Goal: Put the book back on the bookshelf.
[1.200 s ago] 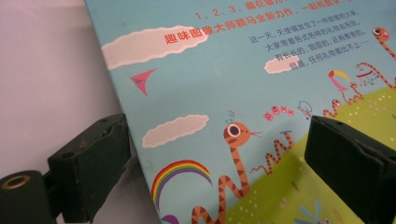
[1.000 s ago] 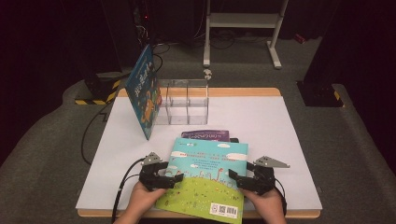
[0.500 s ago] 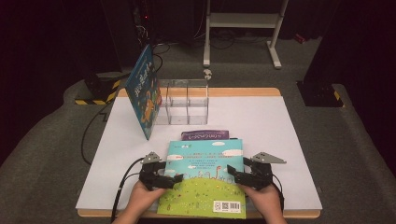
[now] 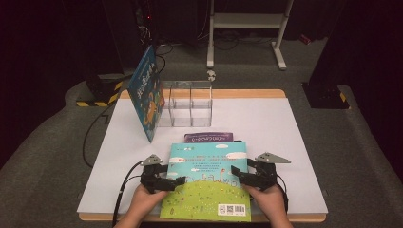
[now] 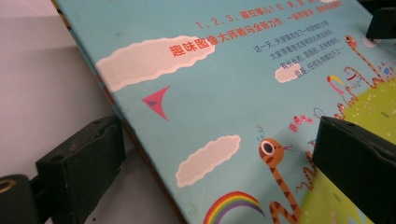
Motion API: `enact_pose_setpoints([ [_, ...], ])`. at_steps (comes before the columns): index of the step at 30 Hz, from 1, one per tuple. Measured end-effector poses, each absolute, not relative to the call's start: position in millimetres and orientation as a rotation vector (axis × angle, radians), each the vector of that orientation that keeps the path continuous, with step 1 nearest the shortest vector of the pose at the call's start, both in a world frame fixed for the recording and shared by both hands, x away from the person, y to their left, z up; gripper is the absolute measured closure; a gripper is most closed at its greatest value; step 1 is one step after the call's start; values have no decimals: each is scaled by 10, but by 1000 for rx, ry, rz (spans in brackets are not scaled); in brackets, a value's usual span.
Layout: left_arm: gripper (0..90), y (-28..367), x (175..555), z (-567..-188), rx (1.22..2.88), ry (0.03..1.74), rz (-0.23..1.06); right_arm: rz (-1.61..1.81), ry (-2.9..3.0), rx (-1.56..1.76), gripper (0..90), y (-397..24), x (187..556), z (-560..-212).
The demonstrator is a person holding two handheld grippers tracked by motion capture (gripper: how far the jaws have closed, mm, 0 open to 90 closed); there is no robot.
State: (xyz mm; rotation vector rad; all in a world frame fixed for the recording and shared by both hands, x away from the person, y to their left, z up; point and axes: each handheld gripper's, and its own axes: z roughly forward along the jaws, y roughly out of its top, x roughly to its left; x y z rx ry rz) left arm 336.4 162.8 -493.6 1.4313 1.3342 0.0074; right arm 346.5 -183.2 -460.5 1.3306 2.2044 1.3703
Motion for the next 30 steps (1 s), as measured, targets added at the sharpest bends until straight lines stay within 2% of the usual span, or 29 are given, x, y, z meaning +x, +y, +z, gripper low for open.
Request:
enact_pose_setpoints([
  [7, 34, 1616, 3397, -4946, 1424, 1361, -47, 1362, 2201, 1326, 241, -1820, 3453, -4587],
  [13, 34, 1614, 3374, -4929, 1413, 1344, -33, 1348, 2231, 1337, 221, -1820, 3364, -4594],
  [21, 108, 1648, 3318, -4900, 1385, 1375, -78, 1299, 2287, 1398, 231, -1803, 3249, -4576],
  [30, 250, 1727, 3291, -4692, 1349, 1354, 32, 1268, 2236, 1381, 330, -1740, 3278, -4400],
])
